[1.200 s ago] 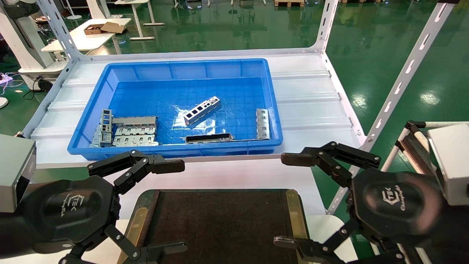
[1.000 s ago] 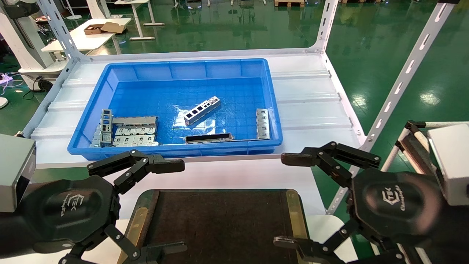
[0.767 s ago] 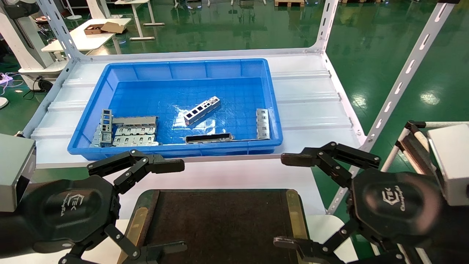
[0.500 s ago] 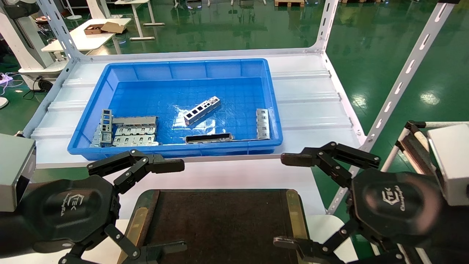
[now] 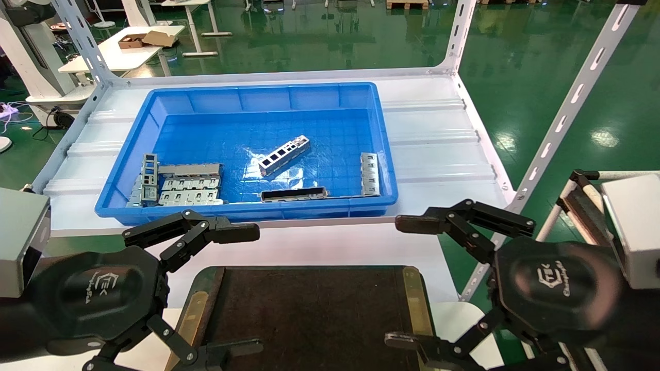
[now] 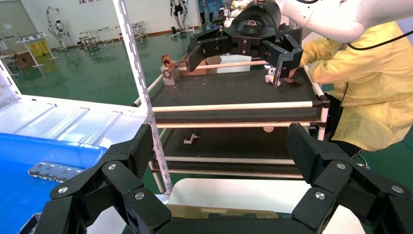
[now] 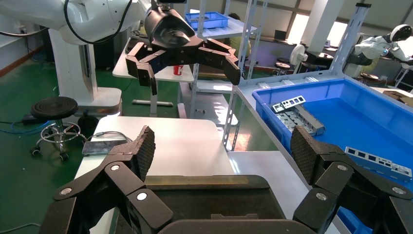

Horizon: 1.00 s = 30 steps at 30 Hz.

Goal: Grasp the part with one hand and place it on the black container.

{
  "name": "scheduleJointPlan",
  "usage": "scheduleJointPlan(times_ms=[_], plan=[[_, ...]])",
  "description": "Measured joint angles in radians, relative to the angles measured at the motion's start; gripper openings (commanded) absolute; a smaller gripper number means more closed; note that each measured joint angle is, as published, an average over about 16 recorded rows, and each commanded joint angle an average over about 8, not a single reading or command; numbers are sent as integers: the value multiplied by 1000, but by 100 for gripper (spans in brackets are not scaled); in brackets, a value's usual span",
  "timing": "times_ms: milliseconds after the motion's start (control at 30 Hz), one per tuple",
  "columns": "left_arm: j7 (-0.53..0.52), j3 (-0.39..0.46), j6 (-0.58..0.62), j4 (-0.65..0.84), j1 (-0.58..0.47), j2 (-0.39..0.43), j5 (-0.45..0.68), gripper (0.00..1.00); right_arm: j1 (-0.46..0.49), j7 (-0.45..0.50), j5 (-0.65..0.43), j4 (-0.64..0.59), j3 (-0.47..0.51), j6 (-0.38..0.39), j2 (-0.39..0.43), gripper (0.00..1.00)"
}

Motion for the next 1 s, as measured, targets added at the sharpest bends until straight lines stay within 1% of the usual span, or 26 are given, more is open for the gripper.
scheduleJointPlan(times_ms=[333,533,800,1000], plan=[[-5,2,-11,6,-2,6,4,100,0,0,0,0,0,0,0,100],[-8,13,-42,27,-21,29,31,100,0,0,0,-1,0,0,0,100],[13,49,-104,120,-99,107,119,100,1,-1,1,-1,-1,0,0,100],[64,87,-150,267,-192,199,209,100,1,-1,1,-1,-2,0,0,100]])
